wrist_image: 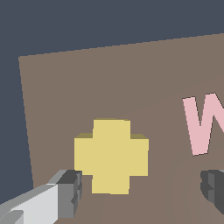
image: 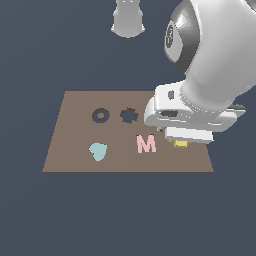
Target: Insert a designated object into the corresponding slot on a board.
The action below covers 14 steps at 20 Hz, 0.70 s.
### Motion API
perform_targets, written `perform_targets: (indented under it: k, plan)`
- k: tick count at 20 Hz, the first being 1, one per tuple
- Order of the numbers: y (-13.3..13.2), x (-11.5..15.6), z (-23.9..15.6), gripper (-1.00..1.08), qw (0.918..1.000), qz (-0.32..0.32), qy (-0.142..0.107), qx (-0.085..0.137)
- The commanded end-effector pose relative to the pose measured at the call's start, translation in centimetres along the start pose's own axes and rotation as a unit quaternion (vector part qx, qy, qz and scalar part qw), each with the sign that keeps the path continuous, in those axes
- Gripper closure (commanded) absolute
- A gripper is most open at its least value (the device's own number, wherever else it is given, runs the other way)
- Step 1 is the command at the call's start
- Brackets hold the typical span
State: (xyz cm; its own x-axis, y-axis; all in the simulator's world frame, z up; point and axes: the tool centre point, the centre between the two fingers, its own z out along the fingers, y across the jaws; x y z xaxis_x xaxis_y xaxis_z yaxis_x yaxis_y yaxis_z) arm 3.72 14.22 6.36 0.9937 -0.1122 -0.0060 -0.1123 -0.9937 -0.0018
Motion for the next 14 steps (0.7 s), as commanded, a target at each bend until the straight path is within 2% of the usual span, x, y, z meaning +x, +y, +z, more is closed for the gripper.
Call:
perform_targets:
  k: [1,7,14]
  plan:
    - [-1.0,0.4,0.7,-0.92,1.0000,0.005,0.002,0.000]
    - [-2.2,0.9,1.4,-0.92,1.0000,0.009,0.003,-0.001]
    - [-2.1,1.0,1.4,-0.92,1.0000,0.009,0.003,-0.001]
